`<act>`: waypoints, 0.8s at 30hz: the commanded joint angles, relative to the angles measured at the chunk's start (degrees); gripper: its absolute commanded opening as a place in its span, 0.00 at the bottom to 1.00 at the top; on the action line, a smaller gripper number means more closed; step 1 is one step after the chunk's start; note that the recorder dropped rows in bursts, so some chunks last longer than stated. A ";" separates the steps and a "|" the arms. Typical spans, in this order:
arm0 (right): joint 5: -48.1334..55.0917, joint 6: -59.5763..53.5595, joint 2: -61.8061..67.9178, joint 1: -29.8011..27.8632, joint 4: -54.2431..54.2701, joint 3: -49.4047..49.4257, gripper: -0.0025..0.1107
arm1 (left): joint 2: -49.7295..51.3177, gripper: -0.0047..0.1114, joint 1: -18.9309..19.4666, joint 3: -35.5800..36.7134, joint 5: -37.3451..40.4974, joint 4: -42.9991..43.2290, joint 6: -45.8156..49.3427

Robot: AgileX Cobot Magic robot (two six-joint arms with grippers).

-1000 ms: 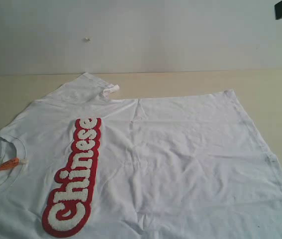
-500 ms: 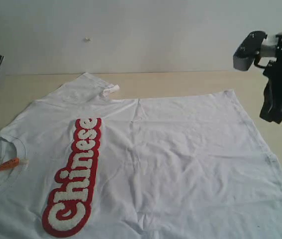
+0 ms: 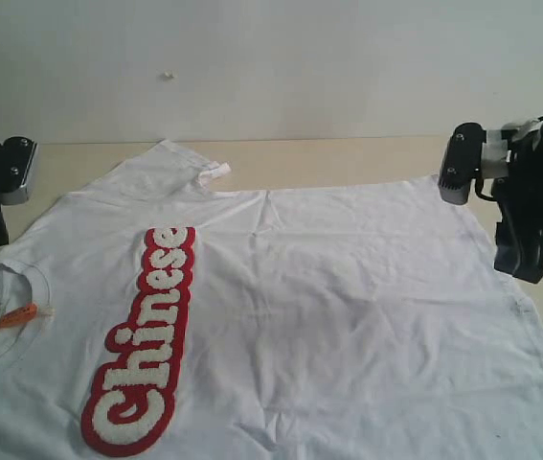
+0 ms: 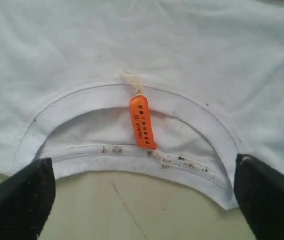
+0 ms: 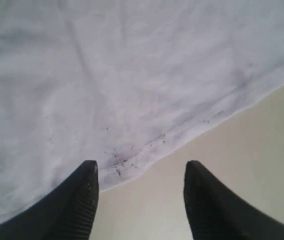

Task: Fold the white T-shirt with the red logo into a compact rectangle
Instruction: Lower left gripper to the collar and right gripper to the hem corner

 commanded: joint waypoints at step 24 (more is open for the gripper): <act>-3.24 -0.64 0.05 0.00 2.58 0.21 0.48 | 2.52 0.84 2.78 9.07 -11.08 2.64 7.05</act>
